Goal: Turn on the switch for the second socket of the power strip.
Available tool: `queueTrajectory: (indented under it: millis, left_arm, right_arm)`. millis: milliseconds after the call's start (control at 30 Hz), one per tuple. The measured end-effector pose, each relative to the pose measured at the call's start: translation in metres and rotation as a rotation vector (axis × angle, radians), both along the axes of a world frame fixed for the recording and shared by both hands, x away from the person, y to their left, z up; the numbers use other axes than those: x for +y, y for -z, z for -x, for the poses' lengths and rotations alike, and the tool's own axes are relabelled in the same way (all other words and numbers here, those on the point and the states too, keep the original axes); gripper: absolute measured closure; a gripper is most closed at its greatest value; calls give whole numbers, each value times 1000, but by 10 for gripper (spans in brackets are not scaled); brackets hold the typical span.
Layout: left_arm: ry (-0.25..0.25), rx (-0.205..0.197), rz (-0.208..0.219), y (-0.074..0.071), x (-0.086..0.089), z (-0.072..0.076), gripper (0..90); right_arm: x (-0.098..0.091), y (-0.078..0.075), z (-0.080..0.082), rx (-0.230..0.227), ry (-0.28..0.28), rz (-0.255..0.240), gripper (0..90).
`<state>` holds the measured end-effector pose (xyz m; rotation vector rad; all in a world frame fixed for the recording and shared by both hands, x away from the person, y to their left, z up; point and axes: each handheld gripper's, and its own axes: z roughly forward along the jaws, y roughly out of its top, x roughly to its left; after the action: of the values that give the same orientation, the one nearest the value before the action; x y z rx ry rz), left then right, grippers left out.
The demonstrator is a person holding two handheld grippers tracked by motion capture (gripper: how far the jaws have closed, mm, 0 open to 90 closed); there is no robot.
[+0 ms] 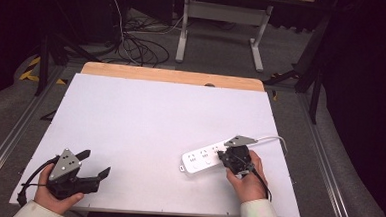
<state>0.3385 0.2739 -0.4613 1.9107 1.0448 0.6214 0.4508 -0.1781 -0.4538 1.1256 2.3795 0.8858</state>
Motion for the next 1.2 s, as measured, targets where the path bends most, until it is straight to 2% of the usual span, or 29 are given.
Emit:
queueTrajectory:
  millis: [100, 267, 700, 767, 933, 1133, 1200]
  left_arm:
    - [1, 0, 0, 0, 0, 0, 160]
    - [2, 2, 0, 0, 0, 0, 160]
    - [1, 3, -1, 0, 0, 0, 160]
    - [-1, 4, 4, 1, 0, 0, 160]
    - [0, 1, 1, 0, 0, -1, 160]
    - [-1, -1, -1, 0, 0, 0, 160]
    - [1, 1, -1, 0, 1, 0, 160]
  right_arm:
    - [-2, 0, -1, 11, -2, -16, 900]
    - [0, 0, 0, 4, 4, 1, 900]
    - [-1, 1, 0, 1, 4, -1, 900]
    - [-1, 1, 2, -17, 6, 3, 900]
    - [-2, -5, 8, -65, 12, -32, 900]
    - [-9, -14, 11, -93, 16, -79, 900]
    - [-9, -17, 13, -104, 18, -75, 900]
